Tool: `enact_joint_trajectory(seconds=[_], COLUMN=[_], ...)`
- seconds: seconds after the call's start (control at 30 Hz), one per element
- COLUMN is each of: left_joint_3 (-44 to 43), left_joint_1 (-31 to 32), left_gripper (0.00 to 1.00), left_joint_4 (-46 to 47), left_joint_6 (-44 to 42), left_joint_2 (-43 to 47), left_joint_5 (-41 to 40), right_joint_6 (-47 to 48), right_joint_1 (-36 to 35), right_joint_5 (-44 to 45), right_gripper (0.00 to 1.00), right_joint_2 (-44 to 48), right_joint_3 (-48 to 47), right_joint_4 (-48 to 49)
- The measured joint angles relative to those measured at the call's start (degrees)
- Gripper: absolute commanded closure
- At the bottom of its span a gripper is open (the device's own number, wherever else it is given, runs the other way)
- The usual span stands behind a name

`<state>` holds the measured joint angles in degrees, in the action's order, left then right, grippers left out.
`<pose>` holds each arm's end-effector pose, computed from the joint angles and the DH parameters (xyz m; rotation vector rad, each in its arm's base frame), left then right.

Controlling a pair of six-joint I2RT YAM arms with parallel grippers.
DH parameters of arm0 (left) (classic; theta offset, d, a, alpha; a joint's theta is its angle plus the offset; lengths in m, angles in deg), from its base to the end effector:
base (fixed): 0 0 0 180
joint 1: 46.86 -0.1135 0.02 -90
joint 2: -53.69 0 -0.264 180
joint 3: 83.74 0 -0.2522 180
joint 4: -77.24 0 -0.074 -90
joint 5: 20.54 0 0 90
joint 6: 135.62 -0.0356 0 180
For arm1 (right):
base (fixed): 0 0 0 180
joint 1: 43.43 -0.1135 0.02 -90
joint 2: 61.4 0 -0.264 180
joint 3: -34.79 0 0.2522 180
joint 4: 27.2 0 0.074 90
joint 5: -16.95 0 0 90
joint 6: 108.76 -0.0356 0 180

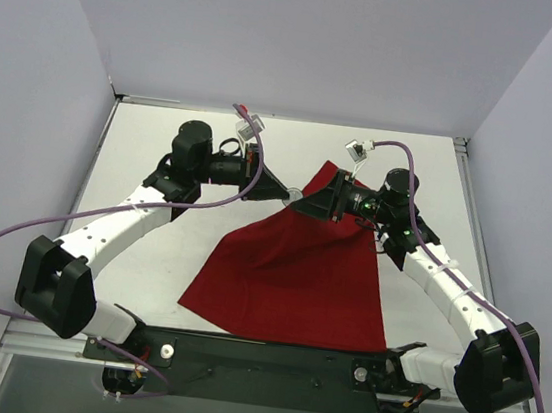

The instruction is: Pin the brooch onto the clothing

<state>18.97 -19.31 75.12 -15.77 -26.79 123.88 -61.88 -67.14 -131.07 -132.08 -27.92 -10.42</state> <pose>0.2725 -0.1748 0.3511 0.7587 1.7075 -1.5035 0.2389 0.1379 0.3419 -0.6817 1.5905 1.6061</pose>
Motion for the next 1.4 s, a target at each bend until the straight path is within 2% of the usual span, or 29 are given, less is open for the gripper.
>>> enact_joint_trajectory(seconds=[0.17, 0.5, 0.7, 1.4], left_joint_3=[0.0, -0.9, -0.9, -0.9], left_joint_1=[-0.1, -0.2, -0.2, -0.2], left_gripper=[1.0, 1.0, 1.0, 1.0], left_joint_4=[0.2, -1.2, -1.5, -2.8], left_joint_6=[0.0, -0.7, -1.0, -1.9], left_joint_2=[-0.4, -0.4, -0.4, -0.4], left_joint_5=[0.8, 1.4, 1.6, 1.7], right_joint_6=[0.0, 0.9, 1.6, 2.6], right_joint_1=[0.0, 0.3, 0.9, 0.0], right_joint_5=[-0.1, -0.1, 0.0, 1.0], right_gripper=[0.61, 0.73, 0.76, 0.76], right_joint_2=[0.0, 0.5, 1.3, 0.2], right_joint_3=[0.0, 0.0, 0.1, -0.3], right_joint_4=[-0.1, -1.0, -1.8, -3.1])
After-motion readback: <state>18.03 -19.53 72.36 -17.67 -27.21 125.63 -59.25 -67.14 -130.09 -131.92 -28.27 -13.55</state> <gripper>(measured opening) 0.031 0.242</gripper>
